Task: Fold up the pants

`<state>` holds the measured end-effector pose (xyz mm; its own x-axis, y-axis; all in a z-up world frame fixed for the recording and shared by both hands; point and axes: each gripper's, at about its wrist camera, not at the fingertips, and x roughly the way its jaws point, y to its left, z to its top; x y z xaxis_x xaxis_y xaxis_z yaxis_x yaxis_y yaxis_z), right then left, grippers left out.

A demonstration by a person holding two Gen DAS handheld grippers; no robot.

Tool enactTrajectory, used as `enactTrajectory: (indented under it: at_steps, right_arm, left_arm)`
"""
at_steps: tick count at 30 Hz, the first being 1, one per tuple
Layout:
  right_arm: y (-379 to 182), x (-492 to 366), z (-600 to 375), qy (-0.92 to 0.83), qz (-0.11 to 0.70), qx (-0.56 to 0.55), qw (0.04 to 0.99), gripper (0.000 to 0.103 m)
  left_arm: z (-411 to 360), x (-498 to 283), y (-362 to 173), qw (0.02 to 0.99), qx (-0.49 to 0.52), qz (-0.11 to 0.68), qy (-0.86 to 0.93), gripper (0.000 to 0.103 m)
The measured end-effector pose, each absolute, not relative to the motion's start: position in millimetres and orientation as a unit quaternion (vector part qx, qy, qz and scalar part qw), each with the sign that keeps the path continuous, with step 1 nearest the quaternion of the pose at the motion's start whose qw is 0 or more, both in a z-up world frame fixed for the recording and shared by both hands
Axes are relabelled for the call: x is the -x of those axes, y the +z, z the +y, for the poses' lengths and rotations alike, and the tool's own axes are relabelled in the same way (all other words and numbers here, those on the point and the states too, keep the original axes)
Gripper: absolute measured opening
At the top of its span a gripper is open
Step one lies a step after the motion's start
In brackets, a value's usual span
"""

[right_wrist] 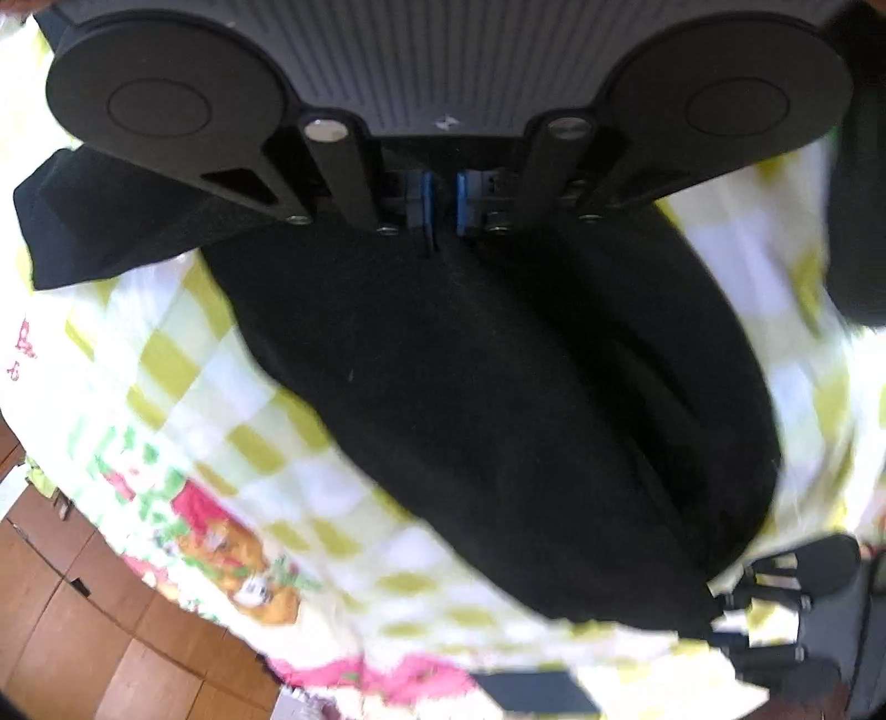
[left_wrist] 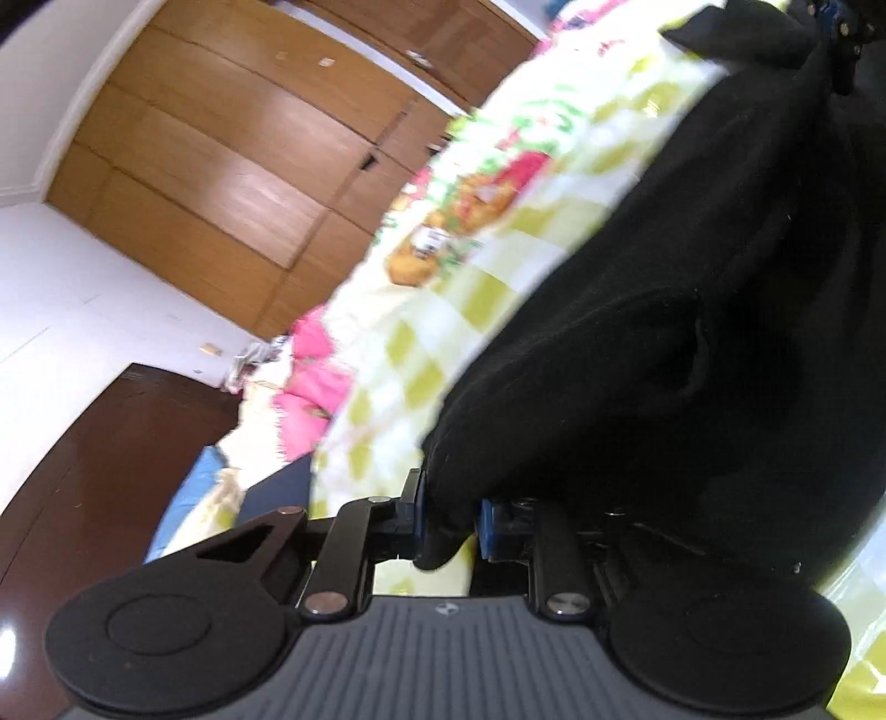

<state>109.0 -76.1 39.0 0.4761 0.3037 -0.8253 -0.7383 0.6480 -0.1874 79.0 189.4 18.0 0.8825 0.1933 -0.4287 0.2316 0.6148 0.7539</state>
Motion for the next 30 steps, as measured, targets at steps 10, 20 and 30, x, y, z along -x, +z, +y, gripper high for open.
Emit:
enactTrajectory:
  at_steps: [10, 20, 30]
  right_arm:
    - [-1, -59, -46, 0.354, 0.421, 0.275, 0.788, 0.005]
    - [1, -63, -4, 0.388, 0.348, 0.337, 0.785, 0.054]
    - [-20, -76, 20, 0.4, 0.317, 0.383, 0.77, 0.065]
  left_arm:
    - [207, -37, -34, 0.857, -0.433, 0.277, 0.039, 0.028]
    - [186, -46, -36, 0.839, -0.493, 0.229, -0.035, 0.051]
    - [191, -41, -44, 0.794, -0.564, 0.208, -0.097, 0.073]
